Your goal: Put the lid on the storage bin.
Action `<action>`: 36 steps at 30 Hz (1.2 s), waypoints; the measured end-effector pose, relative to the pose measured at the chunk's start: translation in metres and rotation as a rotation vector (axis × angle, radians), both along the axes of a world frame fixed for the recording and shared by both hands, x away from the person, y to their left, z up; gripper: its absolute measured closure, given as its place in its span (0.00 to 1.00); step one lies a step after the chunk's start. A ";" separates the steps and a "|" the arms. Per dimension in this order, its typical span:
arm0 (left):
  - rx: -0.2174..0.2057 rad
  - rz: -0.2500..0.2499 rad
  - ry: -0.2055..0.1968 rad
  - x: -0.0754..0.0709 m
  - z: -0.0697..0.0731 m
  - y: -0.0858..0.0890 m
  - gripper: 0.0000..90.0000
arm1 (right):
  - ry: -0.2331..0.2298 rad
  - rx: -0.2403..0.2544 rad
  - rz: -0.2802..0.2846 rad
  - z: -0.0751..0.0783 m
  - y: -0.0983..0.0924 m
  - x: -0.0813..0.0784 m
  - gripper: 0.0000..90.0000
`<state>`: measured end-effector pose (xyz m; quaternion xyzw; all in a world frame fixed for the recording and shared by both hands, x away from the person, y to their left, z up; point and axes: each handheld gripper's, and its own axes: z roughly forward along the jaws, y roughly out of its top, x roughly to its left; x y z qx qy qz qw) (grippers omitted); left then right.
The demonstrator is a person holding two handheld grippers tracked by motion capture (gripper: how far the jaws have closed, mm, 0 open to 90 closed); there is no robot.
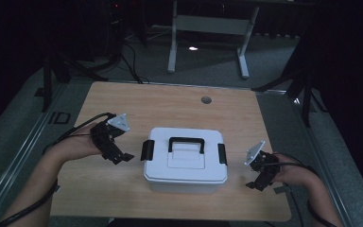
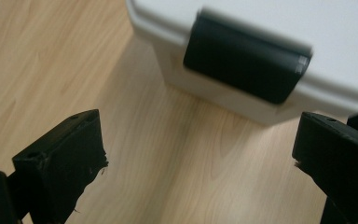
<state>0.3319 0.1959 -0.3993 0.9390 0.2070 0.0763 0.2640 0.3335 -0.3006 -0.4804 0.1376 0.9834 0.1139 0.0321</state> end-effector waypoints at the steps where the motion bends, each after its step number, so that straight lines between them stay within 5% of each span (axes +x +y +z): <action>1: -0.001 0.004 0.006 -0.001 -0.001 0.003 0.02 | -0.001 0.000 -0.001 0.000 0.000 0.000 0.16; 16: -0.021 0.041 0.023 -0.010 -0.031 0.026 0.02 | -0.009 0.035 -0.022 -0.002 -0.007 -0.001 0.16; 20: -0.056 0.059 0.026 -0.012 -0.038 0.032 0.02 | -0.015 0.042 -0.031 -0.004 -0.008 -0.001 0.16; 23: -0.038 0.065 0.027 -0.013 -0.046 0.035 0.02 | -0.015 0.044 -0.030 -0.004 -0.008 -0.002 0.16; 26: -0.040 0.064 0.064 -0.015 -0.055 0.036 0.02 | -0.014 0.044 -0.030 -0.005 -0.009 -0.001 0.16; 36: -0.052 0.062 0.028 -0.018 -0.076 0.042 0.02 | -0.023 0.051 -0.029 -0.006 -0.009 0.000 0.16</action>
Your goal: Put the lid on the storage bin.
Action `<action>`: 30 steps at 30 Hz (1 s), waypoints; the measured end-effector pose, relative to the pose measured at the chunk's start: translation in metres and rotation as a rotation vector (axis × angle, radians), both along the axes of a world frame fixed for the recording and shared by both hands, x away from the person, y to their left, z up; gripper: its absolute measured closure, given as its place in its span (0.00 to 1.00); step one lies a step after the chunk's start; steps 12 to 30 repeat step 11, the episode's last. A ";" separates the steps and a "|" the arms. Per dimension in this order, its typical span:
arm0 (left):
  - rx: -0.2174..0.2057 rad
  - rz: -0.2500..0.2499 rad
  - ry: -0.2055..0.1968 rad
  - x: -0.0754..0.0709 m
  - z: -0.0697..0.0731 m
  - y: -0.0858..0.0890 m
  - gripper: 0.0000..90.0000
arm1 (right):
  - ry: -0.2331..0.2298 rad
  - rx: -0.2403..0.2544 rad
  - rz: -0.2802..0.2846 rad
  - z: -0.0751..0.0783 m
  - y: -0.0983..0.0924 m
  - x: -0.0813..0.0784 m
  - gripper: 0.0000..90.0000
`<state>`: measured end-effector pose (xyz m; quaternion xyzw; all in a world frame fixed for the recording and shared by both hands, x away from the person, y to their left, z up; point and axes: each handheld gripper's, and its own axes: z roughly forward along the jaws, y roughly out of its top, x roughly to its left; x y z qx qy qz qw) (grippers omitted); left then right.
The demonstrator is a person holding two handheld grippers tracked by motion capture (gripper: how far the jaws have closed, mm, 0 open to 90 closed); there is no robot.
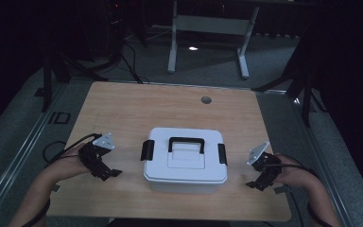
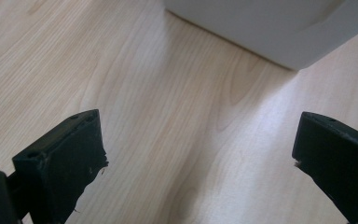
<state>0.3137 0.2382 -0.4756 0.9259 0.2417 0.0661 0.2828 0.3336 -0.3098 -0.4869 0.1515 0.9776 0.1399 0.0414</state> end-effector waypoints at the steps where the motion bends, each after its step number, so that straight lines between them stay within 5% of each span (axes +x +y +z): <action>1: 0.000 0.000 0.000 0.000 0.000 0.000 0.02 | 0.000 0.000 0.000 0.000 0.000 0.000 0.16; 11: 0.003 0.037 0.030 -0.004 -0.020 0.012 0.02 | -0.005 0.007 -0.009 -0.002 -0.002 0.001 0.16; 30: 0.003 0.037 0.030 -0.004 -0.020 0.012 0.02 | -0.005 0.007 -0.009 -0.002 -0.002 0.001 0.16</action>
